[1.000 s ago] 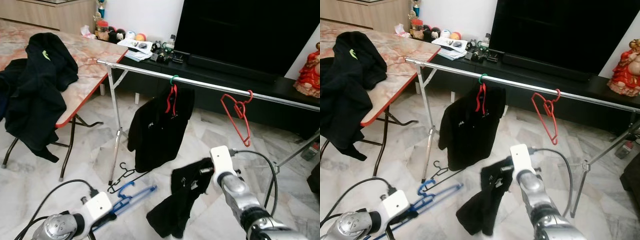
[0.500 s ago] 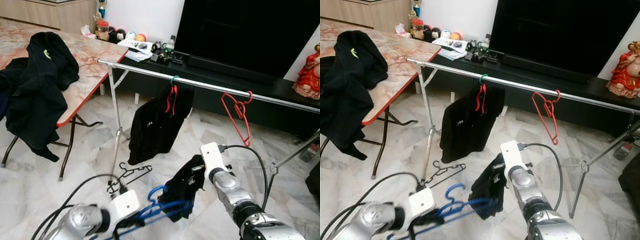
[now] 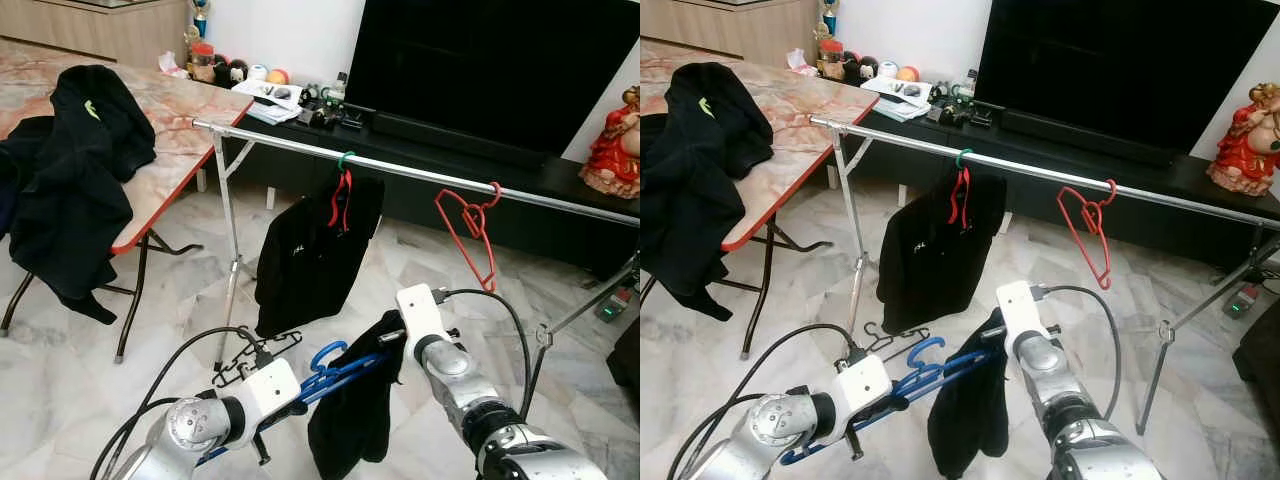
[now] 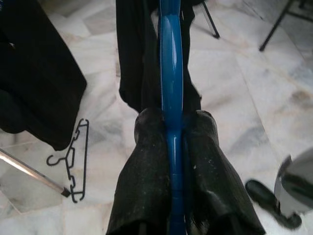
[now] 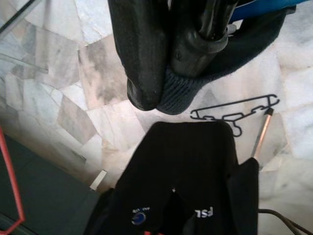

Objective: Hang hanger

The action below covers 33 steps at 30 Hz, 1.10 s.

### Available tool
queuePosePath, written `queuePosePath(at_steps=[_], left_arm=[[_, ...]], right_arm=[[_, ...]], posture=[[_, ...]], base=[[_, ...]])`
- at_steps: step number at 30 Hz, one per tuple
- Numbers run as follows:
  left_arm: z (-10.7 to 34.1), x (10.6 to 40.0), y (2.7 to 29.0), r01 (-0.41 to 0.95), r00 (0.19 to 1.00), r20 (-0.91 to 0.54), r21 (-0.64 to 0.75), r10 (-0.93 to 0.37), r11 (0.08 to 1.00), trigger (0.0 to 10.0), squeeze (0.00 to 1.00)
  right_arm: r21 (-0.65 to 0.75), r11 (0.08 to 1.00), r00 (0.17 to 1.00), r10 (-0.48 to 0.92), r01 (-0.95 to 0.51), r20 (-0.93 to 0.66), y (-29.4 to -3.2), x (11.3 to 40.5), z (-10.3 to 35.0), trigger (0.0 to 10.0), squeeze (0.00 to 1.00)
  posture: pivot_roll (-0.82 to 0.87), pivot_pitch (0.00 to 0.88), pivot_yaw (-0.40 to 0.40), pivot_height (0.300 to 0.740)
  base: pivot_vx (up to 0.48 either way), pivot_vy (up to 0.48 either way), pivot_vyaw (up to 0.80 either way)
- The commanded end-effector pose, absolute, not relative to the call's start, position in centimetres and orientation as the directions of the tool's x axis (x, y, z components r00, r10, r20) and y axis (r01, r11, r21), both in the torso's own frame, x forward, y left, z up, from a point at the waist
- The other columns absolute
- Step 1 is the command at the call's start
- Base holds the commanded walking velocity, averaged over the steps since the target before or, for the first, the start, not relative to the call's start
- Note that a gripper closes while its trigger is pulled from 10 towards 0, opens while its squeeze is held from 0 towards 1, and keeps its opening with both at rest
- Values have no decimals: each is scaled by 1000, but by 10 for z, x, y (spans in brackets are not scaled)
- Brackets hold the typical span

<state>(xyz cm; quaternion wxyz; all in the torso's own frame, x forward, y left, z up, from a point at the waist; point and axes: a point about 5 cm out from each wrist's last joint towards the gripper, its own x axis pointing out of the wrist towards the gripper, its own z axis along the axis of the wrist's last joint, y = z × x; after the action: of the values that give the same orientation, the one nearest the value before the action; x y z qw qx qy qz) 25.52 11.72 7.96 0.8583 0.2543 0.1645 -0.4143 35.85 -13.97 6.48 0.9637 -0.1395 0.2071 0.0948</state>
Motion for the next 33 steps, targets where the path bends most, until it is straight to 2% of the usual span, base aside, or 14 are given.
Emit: queuePosePath(at_steps=[1, 8, 14, 19, 22, 29, 33], left_arm=[[89, 262, 114, 766, 642, -432, 325, -633, 555, 10000, 0], [95, 272, 114, 687, 727, -367, 380, -580, 620, 10000, 0], [83, 272, 120, 682, 730, -440, 415, -523, 603, 10000, 0], [87, 275, 118, 669, 742, -401, 402, -537, 625, 10000, 0], [93, 275, 108, 695, 719, -348, 338, -602, 635, 10000, 0], [94, 271, 96, 723, 690, -307, 246, -655, 646, 10000, 0], [90, 266, 94, 756, 652, -336, 217, -680, 618, 10000, 0]], right_arm=[[-230, 946, 919, 132, -229, -372, -137, 369, 82, 10000, 0], [-205, 952, 923, 142, -225, -357, -130, 371, 87, 10000, 0], [-198, 961, 932, 118, -194, -342, -131, 374, 92, 10000, 0], [-194, 960, 931, 125, -201, -344, -131, 374, 92, 10000, 0], [-174, 947, 919, 199, -269, -340, -120, 373, 92, 10000, 0], [-163, 929, 909, 270, -332, -317, -106, 373, 96, 10000, 0], [-162, 918, 906, 304, -361, -295, -103, 374, 100, 10000, 0]], posture=[[222, 0, -186, 740], [222, 0, -184, 740], [218, 0, -180, 740], [220, 0, -180, 740], [217, 0, -178, 740], [214, 0, -178, 740], [215, 0, -179, 740]], base=[[0, 0, 0], [0, 0, 0], [0, 0, 0], [0, 0, 0], [0, 0, 0], [0, 0, 0], [0, 0, 0]])
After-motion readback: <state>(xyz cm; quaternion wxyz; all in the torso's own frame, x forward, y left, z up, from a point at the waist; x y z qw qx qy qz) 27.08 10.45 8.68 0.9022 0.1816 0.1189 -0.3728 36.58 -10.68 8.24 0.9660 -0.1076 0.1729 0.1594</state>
